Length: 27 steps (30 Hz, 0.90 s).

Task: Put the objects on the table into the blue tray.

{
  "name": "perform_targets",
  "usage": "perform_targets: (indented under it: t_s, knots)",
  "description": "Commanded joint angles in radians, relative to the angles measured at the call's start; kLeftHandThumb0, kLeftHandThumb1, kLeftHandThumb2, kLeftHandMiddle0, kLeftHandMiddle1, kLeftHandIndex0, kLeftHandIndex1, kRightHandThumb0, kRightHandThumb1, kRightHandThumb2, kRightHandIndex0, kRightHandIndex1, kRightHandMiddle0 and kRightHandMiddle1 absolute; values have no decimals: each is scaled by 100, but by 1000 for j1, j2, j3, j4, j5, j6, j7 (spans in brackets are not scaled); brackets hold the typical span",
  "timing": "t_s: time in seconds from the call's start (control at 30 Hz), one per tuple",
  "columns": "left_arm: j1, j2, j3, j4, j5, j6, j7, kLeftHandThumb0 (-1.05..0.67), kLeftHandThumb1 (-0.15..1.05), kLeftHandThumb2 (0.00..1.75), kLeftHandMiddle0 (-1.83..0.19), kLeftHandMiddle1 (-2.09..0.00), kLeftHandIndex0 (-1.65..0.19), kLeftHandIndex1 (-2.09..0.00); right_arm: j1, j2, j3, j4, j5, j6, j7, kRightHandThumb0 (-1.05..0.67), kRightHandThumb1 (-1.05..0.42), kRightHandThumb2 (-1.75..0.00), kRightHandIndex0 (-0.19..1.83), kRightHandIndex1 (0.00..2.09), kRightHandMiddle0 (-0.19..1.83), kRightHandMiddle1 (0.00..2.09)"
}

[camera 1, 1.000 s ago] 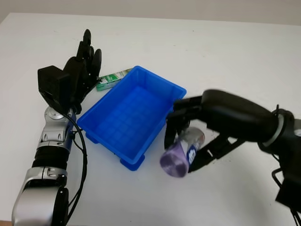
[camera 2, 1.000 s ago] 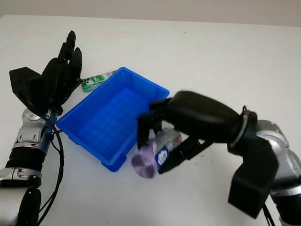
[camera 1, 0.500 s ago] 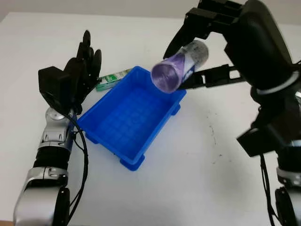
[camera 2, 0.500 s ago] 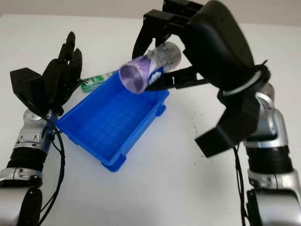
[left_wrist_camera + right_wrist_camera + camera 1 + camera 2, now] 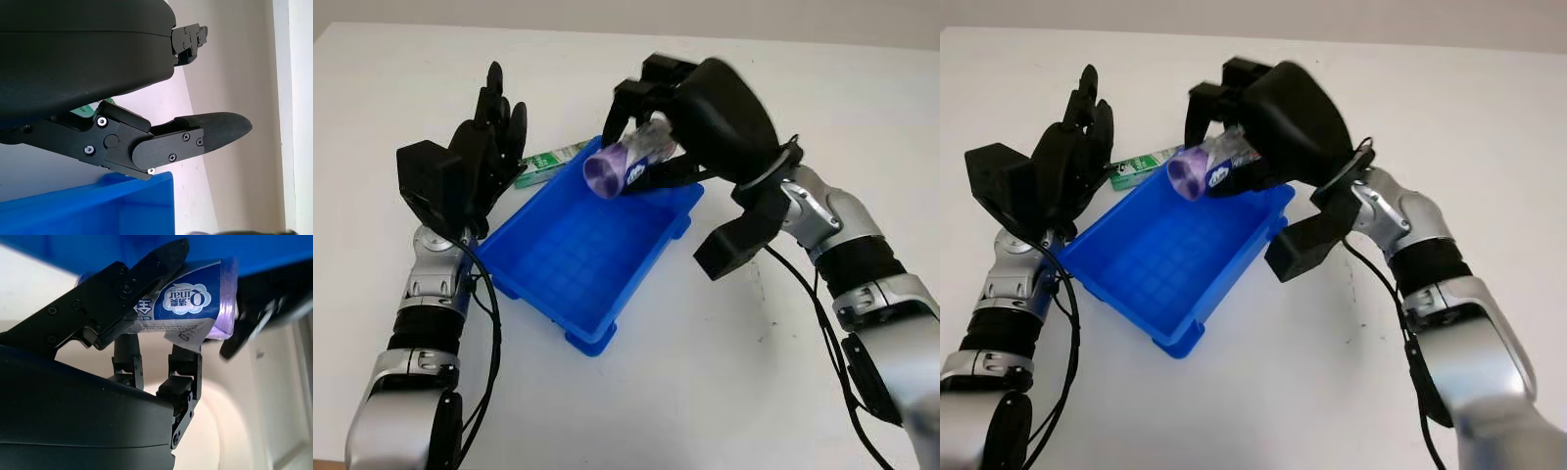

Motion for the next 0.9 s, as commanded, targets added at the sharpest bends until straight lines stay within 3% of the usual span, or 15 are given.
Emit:
perform_targets:
  t_s: [0.0, 0.07, 0.13, 0.23, 0.3, 0.33, 0.6, 0.87]
  knots:
    - [7, 2, 4, 0, -4, -27, -7, -81, 105, 67, 19, 0, 19, 0, -29, -13, 25, 23, 14, -23, 41, -58, -105, -13, 63, 208, 48, 207]
    - [6, 5, 7, 10, -6, -47, -15, -81, 105, 68, 19, 0, 19, 0, -31, -26, 36, 22, 45, -27, 125, -59, -104, -14, 43, 198, 36, 193]
    - [3, 5, 11, 19, -10, -51, -19, -80, 105, 68, 19, 0, 19, 0, -25, -35, 34, 11, 96, -14, 233, -59, -105, -10, 25, 172, 26, 165]
    - [-6, 2, 13, 34, -10, -54, -18, -82, 105, 67, 19, 0, 19, 0, -13, -50, 26, -23, 155, 7, 350, -56, -100, -6, 18, 97, 17, 101]
    - [-11, 0, 13, 36, -8, -43, -13, -83, 105, 67, 19, 0, 19, 0, 1, -57, 17, -60, 193, 38, 416, -54, -98, -5, 15, 55, 13, 67]
    - [-14, -1, 12, 37, -6, -35, -9, -83, 105, 67, 19, 0, 19, 0, 8, -60, 12, -77, 214, 49, 441, -54, -97, -5, 14, 44, 12, 59]
    - [-25, 2, 8, 42, -1, -20, -5, -83, 105, 66, 19, 0, 19, 0, 71, -101, -16, -245, 297, 193, 637, -52, -100, -6, -4, 11, -2, 30]
    - [-32, 3, 10, 48, -1, -19, -6, -82, 105, 65, 19, 0, 19, 0, 123, -170, -58, -390, 350, 281, 773, -52, -96, -5, -14, 4, -7, 20]
